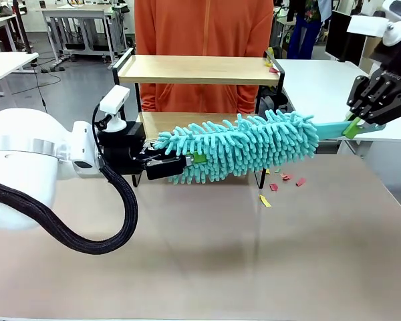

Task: Clean the shelf.
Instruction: Hand the Duster back to the human.

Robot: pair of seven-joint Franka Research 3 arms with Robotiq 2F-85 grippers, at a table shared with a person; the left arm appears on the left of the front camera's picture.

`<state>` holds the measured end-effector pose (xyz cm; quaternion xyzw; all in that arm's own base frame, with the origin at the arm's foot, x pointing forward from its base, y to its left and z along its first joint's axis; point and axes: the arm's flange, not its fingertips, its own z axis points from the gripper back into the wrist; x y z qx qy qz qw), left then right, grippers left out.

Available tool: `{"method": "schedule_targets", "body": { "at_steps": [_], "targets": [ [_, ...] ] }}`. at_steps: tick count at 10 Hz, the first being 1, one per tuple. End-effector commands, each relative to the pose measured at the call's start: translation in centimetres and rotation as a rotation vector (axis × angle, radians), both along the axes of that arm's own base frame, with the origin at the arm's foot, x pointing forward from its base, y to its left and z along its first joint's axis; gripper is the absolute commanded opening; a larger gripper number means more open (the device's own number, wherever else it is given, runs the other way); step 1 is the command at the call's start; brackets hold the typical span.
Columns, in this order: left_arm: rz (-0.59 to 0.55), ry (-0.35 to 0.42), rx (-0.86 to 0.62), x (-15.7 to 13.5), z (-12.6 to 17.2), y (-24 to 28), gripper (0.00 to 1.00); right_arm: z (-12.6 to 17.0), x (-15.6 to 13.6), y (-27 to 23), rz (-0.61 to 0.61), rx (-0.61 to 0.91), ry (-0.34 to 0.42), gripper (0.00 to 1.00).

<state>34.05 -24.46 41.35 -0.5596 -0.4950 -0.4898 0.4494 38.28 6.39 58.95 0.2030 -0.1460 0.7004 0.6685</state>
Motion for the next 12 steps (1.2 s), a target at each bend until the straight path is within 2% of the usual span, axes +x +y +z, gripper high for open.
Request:
{"method": "schedule_targets", "body": {
  "at_steps": [1, 2, 3, 4, 5, 6, 7, 8, 9, 10, 12],
  "targets": [
    [-0.081, 0.036, -0.060, 0.2, 0.3, 0.2, 0.00, 0.2, 0.3, 0.2, -0.002, 0.040, -0.022, 0.13],
    [-0.077, 0.059, -0.083, 0.9, -0.1, 0.5, 0.00, 0.2, 0.3, 0.2, -0.002, 0.040, -0.022, 0.13],
    [-0.012, 0.009, -0.015, 0.0, 0.0, 0.0, 0.00, 0.2, 0.3, 0.2, -0.002, 0.040, -0.022, 0.13],
    [-0.012, 0.009, -0.015, 0.0, 0.0, 0.0, 0.00, 0.2, 0.3, 0.2, -0.002, 0.040, -0.022, 0.13],
    [-0.012, 0.009, -0.015, 0.0, 0.0, 0.0, 0.00, 0.1, -0.1, 0.2, 0.005, 0.002, 0.000, 0.70],
    [-0.012, 0.009, -0.015, 0.0, 0.0, 0.0, 0.00, 0.9, -0.4, -0.5, -0.023, 0.111, 0.008, 0.70],
    [-0.012, 0.009, -0.015, 0.0, 0.0, 0.0, 0.00, 2.1, -1.0, -1.9, -0.035, 0.217, 0.015, 1.00],
    [-0.012, 0.009, -0.015, 0.0, 0.0, 0.0, 0.00, 3.2, -1.6, -3.5, -0.073, 0.309, 0.002, 0.74],
    [-0.012, 0.009, -0.015, 0.0, 0.0, 0.0, 0.00, 4.3, -2.3, -5.8, -0.150, 0.426, -0.037, 1.00],
    [-0.012, 0.009, -0.015, 0.0, 0.0, 0.0, 0.00, 5.1, -2.8, -8.4, -0.213, 0.530, -0.076, 1.00],
    [-0.012, 0.009, -0.015, 0.0, 0.0, 0.0, 0.00, 5.8, -4.2, -13.7, -0.300, 0.727, -0.103, 1.00]
  ]
}}
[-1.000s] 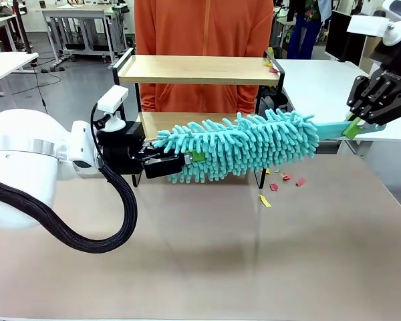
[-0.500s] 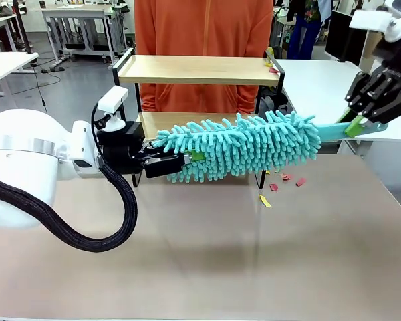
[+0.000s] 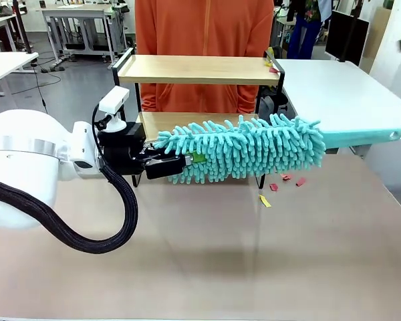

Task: Clean the shelf.
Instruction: Hand the Duster back to the human.

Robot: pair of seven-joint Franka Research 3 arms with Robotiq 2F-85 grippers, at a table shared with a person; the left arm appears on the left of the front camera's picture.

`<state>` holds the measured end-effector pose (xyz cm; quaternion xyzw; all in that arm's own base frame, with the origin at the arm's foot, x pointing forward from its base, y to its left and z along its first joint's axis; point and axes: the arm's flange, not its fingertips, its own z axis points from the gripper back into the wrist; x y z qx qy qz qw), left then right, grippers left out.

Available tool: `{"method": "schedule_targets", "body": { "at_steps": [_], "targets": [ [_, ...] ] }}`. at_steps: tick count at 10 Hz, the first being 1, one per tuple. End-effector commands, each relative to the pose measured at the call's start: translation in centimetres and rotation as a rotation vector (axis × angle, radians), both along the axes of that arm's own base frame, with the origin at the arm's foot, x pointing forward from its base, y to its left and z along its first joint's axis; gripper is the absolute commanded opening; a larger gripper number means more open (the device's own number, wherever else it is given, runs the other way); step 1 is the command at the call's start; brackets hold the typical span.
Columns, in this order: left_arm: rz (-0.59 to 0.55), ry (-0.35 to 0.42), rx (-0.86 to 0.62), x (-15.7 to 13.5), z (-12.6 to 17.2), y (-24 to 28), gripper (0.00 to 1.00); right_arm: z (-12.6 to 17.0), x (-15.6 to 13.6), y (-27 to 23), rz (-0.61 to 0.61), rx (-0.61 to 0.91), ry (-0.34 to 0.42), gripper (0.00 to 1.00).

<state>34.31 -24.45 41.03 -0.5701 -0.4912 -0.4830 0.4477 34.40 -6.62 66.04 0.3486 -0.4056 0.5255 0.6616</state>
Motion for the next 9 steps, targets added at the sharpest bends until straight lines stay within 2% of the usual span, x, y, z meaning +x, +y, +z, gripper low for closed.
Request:
{"method": "schedule_targets", "body": {
  "at_steps": [1, 3, 4, 5, 6, 8, 9],
  "targets": [
    [-0.002, -0.010, -0.001, -0.2, 0.3, 0.0, 0.00, -0.8, -1.6, -3.1, -0.049, 0.189, -0.052, 1.00],
    [-0.002, -0.010, -0.001, -0.2, 0.3, 0.0, 0.00, -1.2, -2.6, -5.6, -0.102, 0.254, -0.069, 1.00],
    [-0.002, -0.010, -0.001, -0.2, 0.3, 0.0, 0.00, -1.5, -2.4, -5.9, -0.075, 0.269, -0.075, 1.00],
    [-0.002, -0.010, -0.001, -0.2, 0.3, 0.0, 0.00, -0.2, -2.6, -6.3, -0.118, 0.220, -0.032, 1.00],
    [-0.001, 0.000, 0.000, 0.0, 0.0, 0.0, 0.17, -0.2, -2.6, -6.3, -0.118, 0.220, -0.032, 1.00],
    [0.088, -0.018, -0.020, 0.2, 3.8, 1.6, 0.17, -0.2, -2.6, -6.3, -0.118, 0.220, -0.032, 1.00],
    [0.156, -0.046, -0.033, 0.3, 6.8, 3.0, 0.17, -0.2, -2.6, -6.3, -0.118, 0.220, -0.032, 1.00]
  ]
}}
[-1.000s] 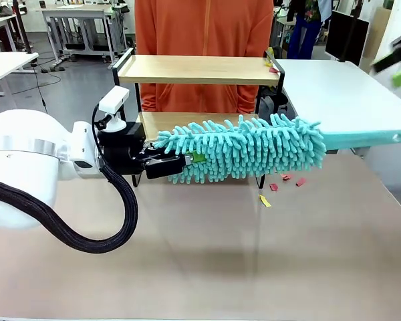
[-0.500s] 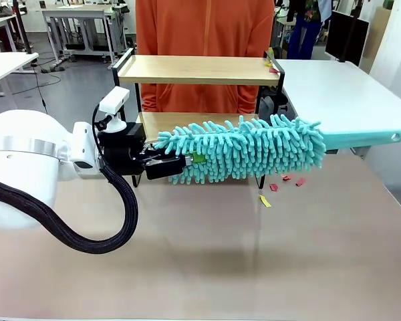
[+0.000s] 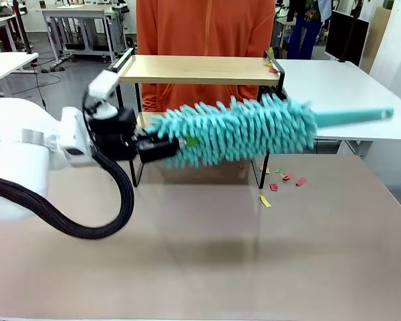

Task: Clean the shelf.
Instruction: Hand the Duster back to the human.

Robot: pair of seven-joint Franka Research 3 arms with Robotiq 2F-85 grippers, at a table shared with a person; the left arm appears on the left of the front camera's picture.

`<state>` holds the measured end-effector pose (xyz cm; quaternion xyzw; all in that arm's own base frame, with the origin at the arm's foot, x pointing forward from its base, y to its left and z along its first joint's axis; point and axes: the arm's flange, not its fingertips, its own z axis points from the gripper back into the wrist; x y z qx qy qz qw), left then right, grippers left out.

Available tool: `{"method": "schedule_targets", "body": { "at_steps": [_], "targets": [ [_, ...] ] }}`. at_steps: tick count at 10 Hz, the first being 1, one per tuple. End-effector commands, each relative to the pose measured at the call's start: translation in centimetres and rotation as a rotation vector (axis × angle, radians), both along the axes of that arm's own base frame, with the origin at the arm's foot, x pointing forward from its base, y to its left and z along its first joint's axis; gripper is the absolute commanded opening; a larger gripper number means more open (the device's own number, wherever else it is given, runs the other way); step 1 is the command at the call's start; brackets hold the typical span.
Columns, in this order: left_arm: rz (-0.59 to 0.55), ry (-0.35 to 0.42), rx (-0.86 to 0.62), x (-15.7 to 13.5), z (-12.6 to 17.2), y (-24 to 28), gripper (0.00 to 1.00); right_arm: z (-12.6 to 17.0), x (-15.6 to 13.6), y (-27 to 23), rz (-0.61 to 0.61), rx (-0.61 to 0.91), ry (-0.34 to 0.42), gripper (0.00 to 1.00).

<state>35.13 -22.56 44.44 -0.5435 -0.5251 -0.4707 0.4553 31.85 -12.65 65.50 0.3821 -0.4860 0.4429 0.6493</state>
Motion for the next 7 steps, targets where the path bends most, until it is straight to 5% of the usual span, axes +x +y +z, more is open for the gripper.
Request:
{"method": "schedule_targets", "body": {
  "at_steps": [1, 4, 7],
  "targets": [
    [0.156, -0.037, -0.032, -0.7, 6.3, 2.9, 0.17, 0.3, 0.0, -0.2, 0.007, 0.015, -0.010, 1.00],
    [0.441, -0.071, -0.010, -1.8, 13.6, 9.2, 0.17, 0.3, 0.0, -0.2, 0.007, 0.015, -0.010, 1.00],
    [0.819, -0.047, 0.064, -2.2, 15.7, 16.5, 0.17, 0.3, 0.0, -0.2, 0.007, 0.015, -0.010, 1.00]
  ]
}}
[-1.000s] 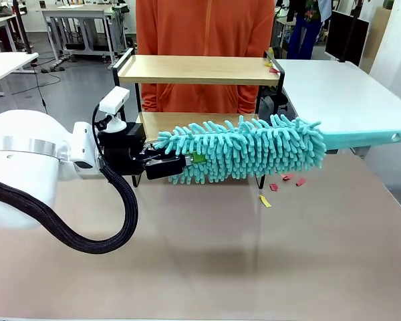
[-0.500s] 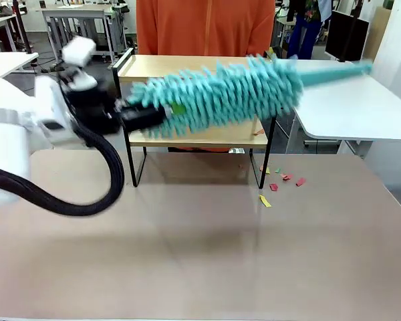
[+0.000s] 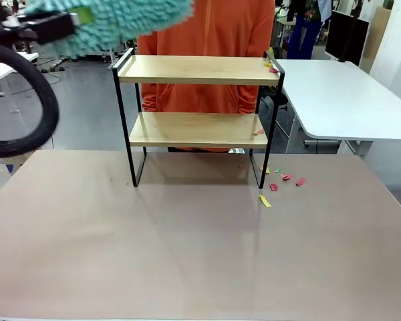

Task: Clean the shelf.
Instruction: Hand the Duster back to the human.

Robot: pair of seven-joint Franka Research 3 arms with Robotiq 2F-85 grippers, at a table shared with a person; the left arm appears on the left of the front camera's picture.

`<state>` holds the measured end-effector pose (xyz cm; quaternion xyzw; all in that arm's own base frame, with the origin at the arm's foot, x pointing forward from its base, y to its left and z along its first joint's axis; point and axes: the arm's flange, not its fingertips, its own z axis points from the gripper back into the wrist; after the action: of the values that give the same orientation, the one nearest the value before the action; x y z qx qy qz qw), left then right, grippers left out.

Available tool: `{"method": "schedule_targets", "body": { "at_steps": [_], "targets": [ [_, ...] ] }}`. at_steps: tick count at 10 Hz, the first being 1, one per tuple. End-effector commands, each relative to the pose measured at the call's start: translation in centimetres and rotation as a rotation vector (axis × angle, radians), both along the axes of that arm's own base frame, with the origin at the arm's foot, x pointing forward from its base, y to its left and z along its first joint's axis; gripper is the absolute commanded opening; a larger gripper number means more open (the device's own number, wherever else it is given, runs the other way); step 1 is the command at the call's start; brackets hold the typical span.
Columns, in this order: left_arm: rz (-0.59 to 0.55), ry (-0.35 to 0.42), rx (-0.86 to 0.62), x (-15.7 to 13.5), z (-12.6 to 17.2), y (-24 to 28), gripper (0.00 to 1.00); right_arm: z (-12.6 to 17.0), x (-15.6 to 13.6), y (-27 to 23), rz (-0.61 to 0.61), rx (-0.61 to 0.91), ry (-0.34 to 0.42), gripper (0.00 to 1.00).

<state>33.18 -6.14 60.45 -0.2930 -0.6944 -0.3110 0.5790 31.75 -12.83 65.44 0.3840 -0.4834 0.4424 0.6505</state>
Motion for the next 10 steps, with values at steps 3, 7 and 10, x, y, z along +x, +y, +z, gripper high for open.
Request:
{"method": "schedule_targets", "body": {
  "at_steps": [3, 7, 10],
  "targets": [
    [0.429, 0.054, 0.007, -0.9, -1.6, 5.3, 0.17, 0.4, 0.1, -0.1, 0.005, 0.015, -0.017, 1.00],
    [0.611, 0.094, -0.023, 0.2, -6.2, 8.9, 0.17, 0.4, 0.1, -0.1, 0.005, 0.015, -0.017, 1.00],
    [0.651, 0.153, -0.054, -0.1, -13.3, 8.0, 0.17, 0.4, 0.1, -0.1, 0.005, 0.015, -0.017, 1.00]
  ]
}}
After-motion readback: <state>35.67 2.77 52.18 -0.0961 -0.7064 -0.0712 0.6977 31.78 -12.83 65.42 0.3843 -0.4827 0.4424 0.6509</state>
